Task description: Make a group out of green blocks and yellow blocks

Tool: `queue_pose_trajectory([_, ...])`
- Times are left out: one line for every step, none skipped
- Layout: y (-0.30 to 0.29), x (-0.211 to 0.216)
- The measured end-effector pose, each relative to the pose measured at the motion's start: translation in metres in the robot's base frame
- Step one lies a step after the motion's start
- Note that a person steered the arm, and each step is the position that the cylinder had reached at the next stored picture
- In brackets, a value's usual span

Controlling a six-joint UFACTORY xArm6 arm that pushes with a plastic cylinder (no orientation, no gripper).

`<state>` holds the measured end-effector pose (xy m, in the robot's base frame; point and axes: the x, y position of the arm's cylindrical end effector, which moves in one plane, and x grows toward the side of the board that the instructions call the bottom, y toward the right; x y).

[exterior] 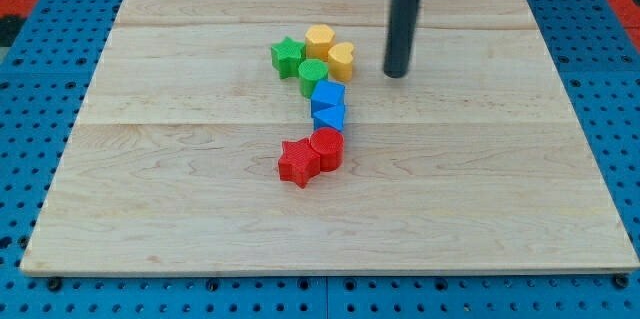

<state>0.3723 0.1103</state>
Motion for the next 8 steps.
queue_pose_trajectory([0.016,0.012])
queue_pose_trajectory([-0.002,0.012])
queue_pose_trajectory([-0.041,0.012])
queue_pose_trajectory([-0.042,0.012])
queue_pose_trajectory([-0.049,0.012])
queue_pose_trajectory([-0.083,0.008])
queue_pose_trajectory([-0.086,0.004])
queue_pose_trajectory([-0.086,0.004])
